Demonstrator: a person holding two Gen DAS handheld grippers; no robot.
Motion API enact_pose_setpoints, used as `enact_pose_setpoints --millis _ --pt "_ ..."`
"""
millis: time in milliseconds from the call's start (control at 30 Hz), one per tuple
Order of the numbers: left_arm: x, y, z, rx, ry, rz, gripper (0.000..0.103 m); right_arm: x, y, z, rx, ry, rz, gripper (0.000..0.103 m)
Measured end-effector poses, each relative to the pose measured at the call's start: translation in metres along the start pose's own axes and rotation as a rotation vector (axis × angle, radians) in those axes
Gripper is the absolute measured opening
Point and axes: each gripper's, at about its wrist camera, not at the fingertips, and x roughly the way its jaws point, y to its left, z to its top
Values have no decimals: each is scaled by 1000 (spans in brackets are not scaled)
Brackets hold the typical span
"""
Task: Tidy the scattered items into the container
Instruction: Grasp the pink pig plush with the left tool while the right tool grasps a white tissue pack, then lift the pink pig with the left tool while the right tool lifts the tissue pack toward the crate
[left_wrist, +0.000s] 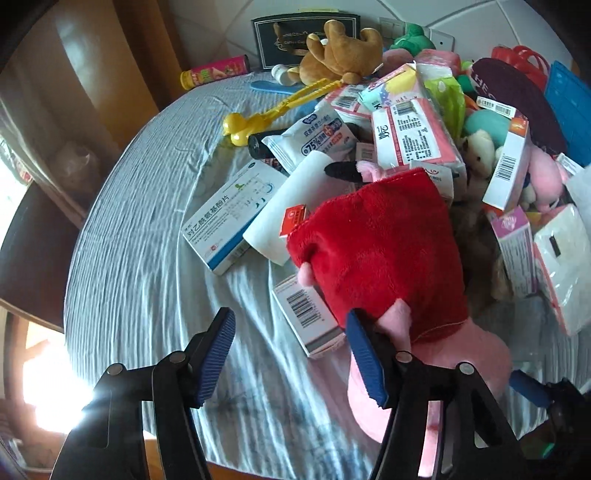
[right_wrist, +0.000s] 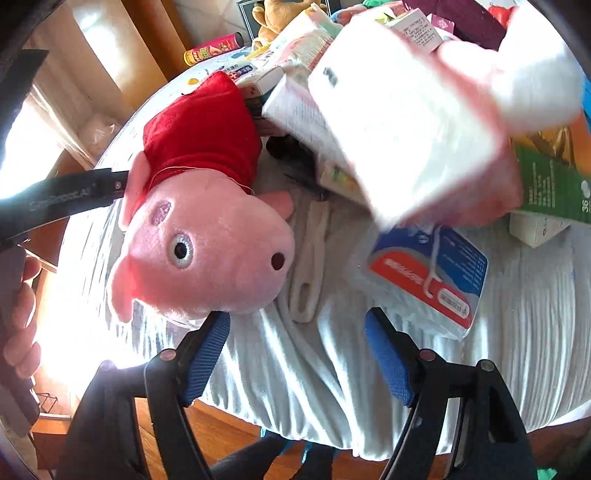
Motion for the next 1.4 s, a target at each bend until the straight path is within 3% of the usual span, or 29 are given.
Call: enact_pose_setpoints --millis 167,300,467,600,700,833,867,900,967,1233,1400 --pt "-14 -15 -19 -12 26 -83 80 -17 -29 -14 42 -23 -46 76" --pt "-10 -44 -23 1 48 -79 85 -32 -51 -9 23 -43 -64 76" --pt "7 -63 -16 -52 61 -63 103 -48 -72 3 46 -73 -30 80" --pt "27 -79 -11 -52 97 -77 103 -54 -81 8 55 -72 -19 85" --pt "38 -89 -13 -39 118 -95 88 -61 -87 11 74 -76 -10 85" --pt "23 -81 -18 2 87 -88 81 -78 -89 20 117 -100 17 88" --pt "17 -77 -20 22 73 -69 81 -81 -87 23 134 -105 29 91" --pt "11 -74 -22 45 57 -50 80 -83 -84 27 151 -110 40 103" --pt "0 -67 -24 85 20 -19 80 -75 -73 33 192 -116 50 103" --pt "-12 -55 -16 139 -31 -68 80 -34 -72 50 421 -109 -37 103" --pt "-4 -56 -10 175 -27 -95 80 -12 -66 59 408 -91 -103 103"
